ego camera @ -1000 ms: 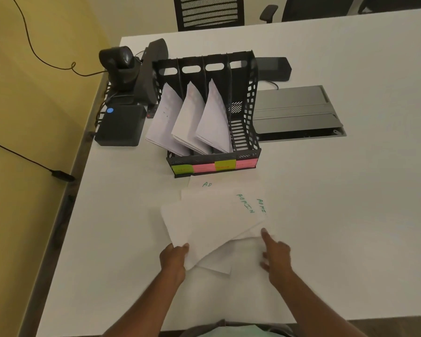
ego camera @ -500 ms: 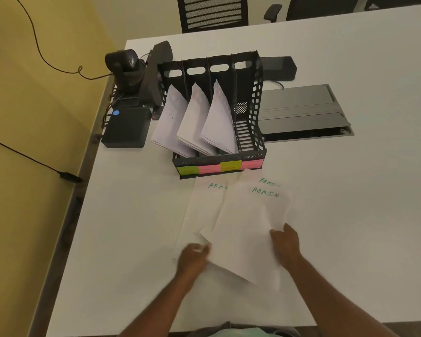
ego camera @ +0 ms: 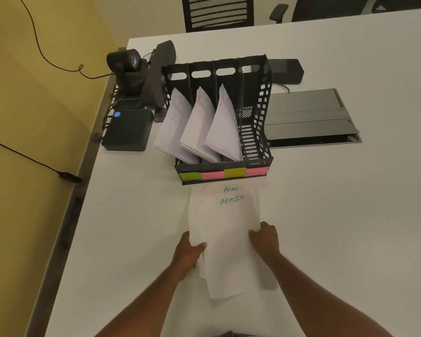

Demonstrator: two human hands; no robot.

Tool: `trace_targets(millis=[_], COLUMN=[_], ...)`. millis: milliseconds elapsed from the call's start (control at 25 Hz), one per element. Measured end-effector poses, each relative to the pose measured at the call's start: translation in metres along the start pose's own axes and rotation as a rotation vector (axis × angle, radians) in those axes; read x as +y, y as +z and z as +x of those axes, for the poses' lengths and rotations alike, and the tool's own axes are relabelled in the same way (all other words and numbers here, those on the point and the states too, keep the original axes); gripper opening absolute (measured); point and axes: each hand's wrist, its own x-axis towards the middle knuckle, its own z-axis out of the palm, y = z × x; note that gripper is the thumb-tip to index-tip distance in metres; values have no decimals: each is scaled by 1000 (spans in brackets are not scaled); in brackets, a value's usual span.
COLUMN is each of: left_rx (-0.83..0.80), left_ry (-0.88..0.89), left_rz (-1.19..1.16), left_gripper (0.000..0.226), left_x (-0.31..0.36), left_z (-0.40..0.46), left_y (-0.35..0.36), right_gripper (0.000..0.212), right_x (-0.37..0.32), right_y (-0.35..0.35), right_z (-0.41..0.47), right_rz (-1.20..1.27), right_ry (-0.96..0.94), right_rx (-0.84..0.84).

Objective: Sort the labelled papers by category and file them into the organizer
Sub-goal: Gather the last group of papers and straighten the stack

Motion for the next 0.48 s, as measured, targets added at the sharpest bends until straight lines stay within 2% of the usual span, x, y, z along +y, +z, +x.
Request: trace_targets(millis=[160,240,320,400,480], left_rx=[-216,-368,-498,-509,-344], left_ry=[-157,-265,-298,-231,-109], left_rz=[-257,-409,-433,-388,-497], left_gripper=[43,38,39,43,43], left_x=[1,2,4,13,31], left_z=[-14,-19,-24,-24,-21], left_y=[5,0,-7,-12,-16], right_gripper=[55,59,58,51,35], right_x=[-1,7,14,13,5], right_y=[-3,-11,-23,-39,-52], right_z=[3,10,12,6,-2], right_rz=[266,328,363,331,306], right_ry=[90,119,108,34,-93], right_rx=[-169,-301,-442,-505,-472])
